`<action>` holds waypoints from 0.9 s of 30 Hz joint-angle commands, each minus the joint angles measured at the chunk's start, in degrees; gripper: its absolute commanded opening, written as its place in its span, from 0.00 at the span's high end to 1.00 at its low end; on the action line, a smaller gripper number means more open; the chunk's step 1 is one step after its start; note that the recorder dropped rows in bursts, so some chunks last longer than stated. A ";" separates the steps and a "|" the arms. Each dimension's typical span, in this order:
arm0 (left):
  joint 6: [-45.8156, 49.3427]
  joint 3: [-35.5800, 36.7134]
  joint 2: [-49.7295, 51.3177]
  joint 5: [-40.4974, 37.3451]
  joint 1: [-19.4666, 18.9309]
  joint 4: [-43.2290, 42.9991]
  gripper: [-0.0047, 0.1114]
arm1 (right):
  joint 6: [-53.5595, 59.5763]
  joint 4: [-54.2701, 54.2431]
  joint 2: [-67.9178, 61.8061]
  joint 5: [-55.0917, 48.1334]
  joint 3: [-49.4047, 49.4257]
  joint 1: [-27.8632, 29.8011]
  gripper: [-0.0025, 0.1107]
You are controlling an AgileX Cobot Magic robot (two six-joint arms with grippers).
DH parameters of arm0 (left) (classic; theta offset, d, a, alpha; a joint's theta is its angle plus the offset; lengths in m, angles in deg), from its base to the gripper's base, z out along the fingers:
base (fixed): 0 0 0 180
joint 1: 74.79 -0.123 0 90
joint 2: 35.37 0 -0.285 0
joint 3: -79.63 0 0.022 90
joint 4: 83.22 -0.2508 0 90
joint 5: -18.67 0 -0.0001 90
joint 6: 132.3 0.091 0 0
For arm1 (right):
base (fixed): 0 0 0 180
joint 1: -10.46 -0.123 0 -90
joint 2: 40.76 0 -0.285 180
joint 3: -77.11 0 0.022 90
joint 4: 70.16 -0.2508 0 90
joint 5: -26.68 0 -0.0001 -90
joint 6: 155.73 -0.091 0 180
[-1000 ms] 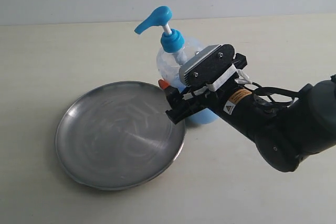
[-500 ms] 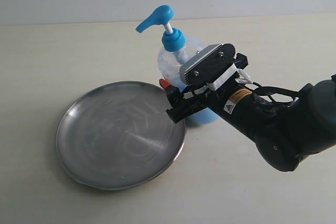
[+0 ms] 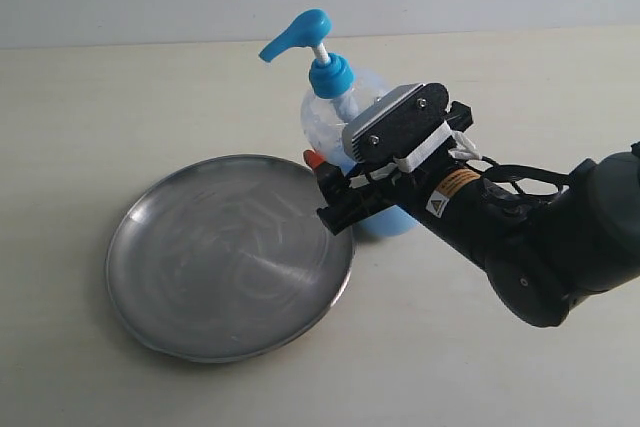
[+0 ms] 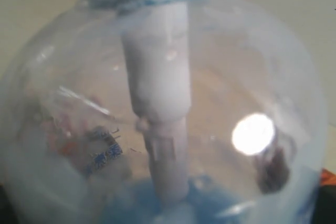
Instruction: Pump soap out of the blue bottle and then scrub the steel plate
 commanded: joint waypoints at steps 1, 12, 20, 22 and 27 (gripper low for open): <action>0.21 -3.41 4.86 0.68 -0.16 -0.14 0.96 | 0.46 0.21 1.27 2.00 -0.48 -0.02 0.98; 0.21 -14.72 18.04 0.68 -0.16 -0.14 0.96 | 0.08 0.21 1.27 2.00 -0.48 -0.02 0.98; 0.21 -31.18 32.26 0.68 -0.16 -0.14 0.96 | 0.09 0.21 1.27 2.21 -0.48 -0.02 0.98; 0.21 -34.66 34.67 0.68 -0.16 -0.14 0.96 | 0.09 0.21 1.27 2.33 -0.48 -0.02 0.98; 0.21 -37.88 36.57 1.06 -0.16 -0.14 0.96 | 0.09 0.21 1.27 2.33 -0.48 -0.02 0.98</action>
